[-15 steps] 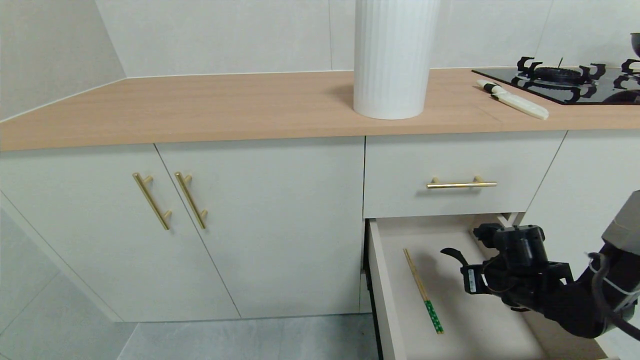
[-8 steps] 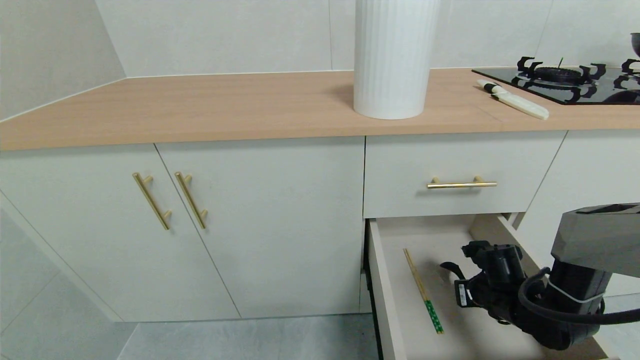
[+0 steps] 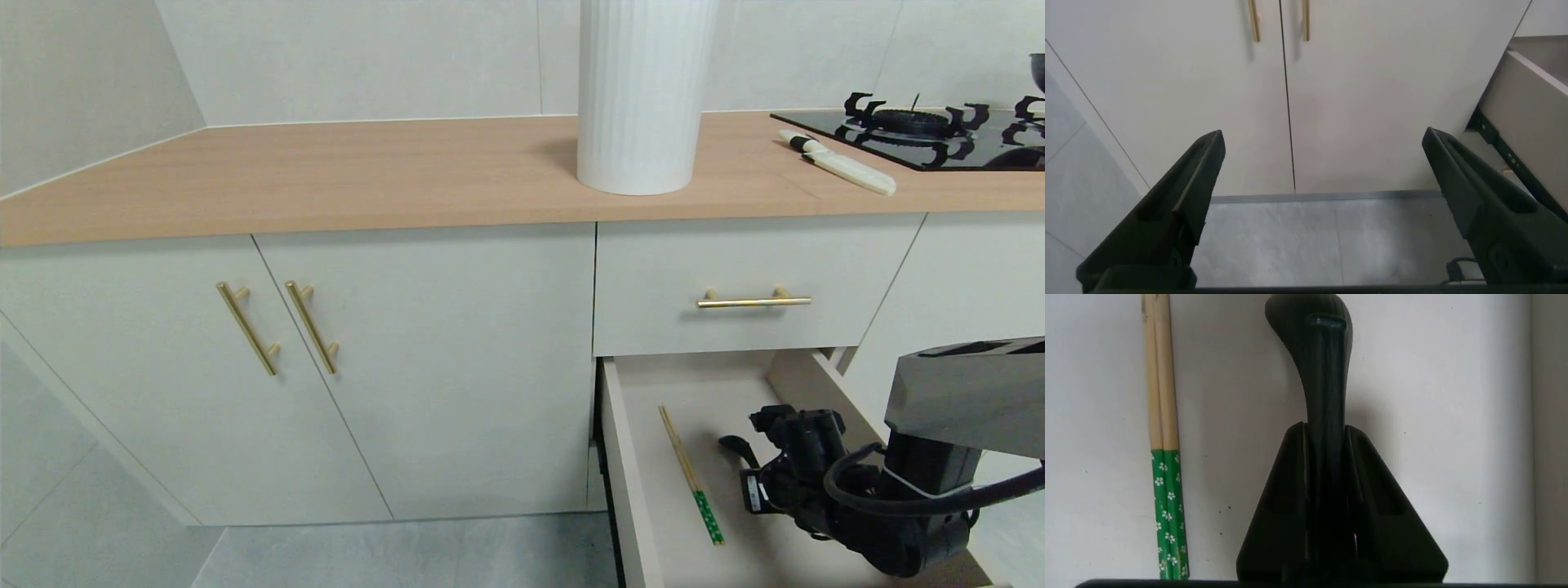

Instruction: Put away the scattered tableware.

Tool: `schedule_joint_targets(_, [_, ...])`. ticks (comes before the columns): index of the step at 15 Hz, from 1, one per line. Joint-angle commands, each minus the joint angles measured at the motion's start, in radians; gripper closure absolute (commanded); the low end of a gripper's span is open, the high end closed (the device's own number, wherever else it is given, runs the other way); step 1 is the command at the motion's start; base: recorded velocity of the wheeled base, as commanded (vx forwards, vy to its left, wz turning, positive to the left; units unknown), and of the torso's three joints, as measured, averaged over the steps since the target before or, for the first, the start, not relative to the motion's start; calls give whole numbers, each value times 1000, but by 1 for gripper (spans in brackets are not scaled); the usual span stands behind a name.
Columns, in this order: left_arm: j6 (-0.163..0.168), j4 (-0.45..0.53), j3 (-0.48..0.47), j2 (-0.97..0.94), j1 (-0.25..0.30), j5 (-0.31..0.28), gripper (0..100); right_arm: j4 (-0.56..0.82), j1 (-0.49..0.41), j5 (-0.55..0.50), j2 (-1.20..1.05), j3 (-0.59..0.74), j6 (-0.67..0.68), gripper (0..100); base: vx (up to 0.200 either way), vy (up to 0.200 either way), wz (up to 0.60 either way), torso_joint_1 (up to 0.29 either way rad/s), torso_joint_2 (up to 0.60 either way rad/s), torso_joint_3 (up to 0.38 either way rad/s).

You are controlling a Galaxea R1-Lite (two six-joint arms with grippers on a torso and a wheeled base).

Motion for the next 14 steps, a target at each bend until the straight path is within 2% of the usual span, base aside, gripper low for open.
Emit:
schedule_joint_targets(1, [0,0,0,0,0,2,0,0,1,0,2,1,0,100,0,0,0,0,0,0])
schedule_joint_targets(3, [0,0,0,0,0,2,0,0,1,0,1,1,0,100,0,0,0,0,0,0])
schedule_joint_targets(4, [0,0,0,0,0,0,0,0,1,0,1,1,0,0,0,0,0,0,0,0])
schedule_joint_targets(10, [0,0,0,0,0,0,0,0,1,0,-16,3,1,0,0,0,0,0,0,0])
schedule_joint_targets(14, [0,0,0,0,0,0,0,17,-2,3,-157,37,4,0,0,0,0,0,0,0])
